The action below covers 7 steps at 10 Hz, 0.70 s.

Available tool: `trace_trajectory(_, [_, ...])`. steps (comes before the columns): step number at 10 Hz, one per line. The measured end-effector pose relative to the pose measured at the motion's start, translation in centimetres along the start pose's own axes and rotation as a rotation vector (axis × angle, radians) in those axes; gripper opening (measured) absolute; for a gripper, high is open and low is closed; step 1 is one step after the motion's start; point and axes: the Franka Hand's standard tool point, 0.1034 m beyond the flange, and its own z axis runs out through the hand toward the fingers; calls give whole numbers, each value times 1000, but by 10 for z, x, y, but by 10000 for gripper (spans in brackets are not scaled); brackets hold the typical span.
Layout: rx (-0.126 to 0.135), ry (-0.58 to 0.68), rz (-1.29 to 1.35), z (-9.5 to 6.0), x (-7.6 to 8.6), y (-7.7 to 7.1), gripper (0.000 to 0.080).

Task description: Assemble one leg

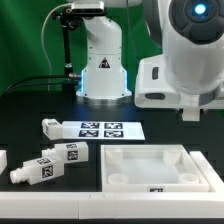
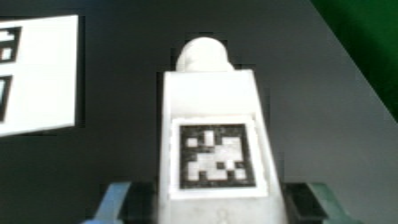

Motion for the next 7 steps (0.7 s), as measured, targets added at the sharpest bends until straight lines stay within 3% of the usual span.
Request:
trace_trajectory(2, [20, 129, -2, -4, 2, -1, 285])
trace_trajectory(3, [33, 200, -40, -14, 7, 3, 285])
trace_trajectory(4, [26, 250, -120, -38, 9, 14, 285])
trace_trajectory(5, [36, 319, -182, -76, 20, 24, 285])
trace_trajectory(6, [42, 393, -177, -94, 30, 22, 285])
trace_trajectory(7, [36, 505, -190, -100, 32, 13, 285])
